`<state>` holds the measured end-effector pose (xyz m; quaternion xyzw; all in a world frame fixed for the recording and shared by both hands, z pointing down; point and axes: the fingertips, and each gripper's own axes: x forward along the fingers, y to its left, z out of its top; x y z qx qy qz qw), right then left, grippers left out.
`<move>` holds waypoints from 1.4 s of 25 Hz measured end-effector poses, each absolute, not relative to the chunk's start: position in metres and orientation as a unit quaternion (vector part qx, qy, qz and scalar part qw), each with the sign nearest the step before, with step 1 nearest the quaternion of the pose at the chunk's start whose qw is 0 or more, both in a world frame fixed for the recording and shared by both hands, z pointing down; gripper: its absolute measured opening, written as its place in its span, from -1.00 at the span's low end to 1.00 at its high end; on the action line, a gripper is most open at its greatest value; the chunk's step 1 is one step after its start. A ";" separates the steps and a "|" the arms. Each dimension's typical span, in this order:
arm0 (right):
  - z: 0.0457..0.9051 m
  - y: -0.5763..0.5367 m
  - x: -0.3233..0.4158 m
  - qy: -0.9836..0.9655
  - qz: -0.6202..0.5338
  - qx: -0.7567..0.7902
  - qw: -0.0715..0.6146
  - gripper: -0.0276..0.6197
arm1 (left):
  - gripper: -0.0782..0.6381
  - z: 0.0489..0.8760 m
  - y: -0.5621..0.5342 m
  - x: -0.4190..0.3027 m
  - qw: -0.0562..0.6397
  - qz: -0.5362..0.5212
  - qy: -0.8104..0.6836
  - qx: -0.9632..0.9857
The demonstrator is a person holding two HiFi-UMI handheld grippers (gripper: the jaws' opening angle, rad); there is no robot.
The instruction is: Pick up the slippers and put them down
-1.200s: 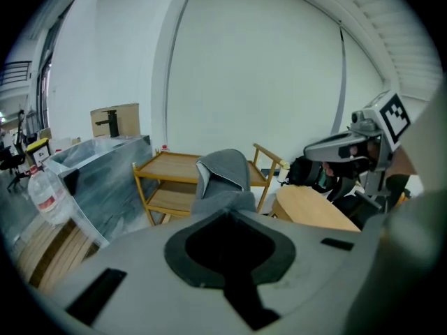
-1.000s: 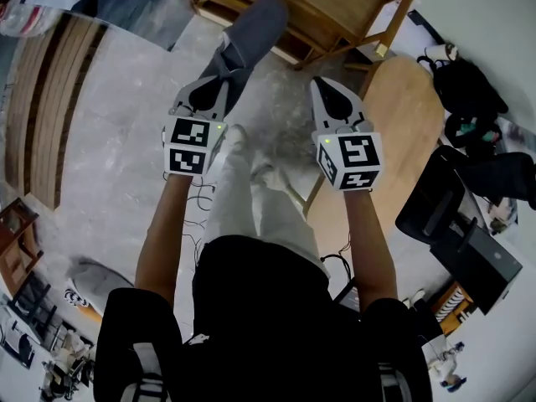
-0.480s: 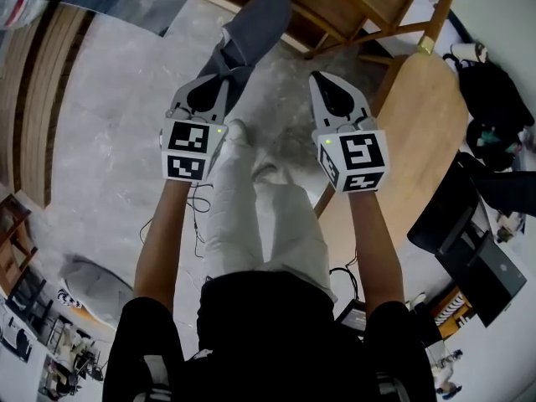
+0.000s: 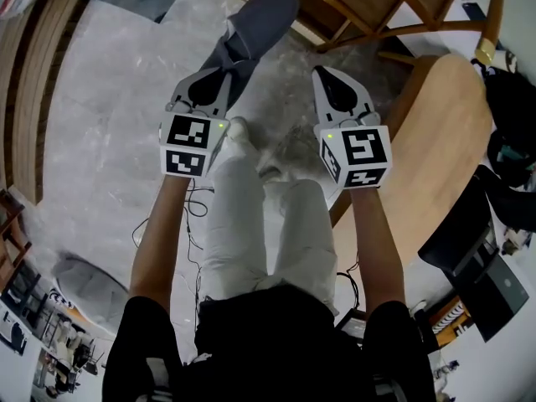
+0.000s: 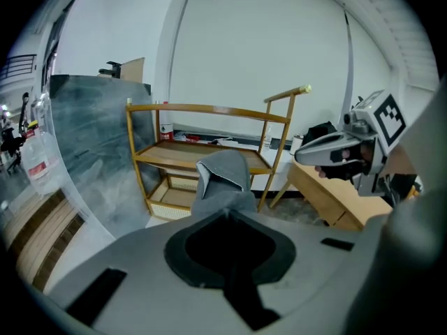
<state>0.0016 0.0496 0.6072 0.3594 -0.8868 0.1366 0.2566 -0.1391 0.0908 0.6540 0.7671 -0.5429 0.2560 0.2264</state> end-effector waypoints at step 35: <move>0.881 0.008 -0.037 -0.889 0.119 0.366 0.249 -0.91 | -0.74 0.939 0.057 -0.193 0.208 0.259 -0.556 0.762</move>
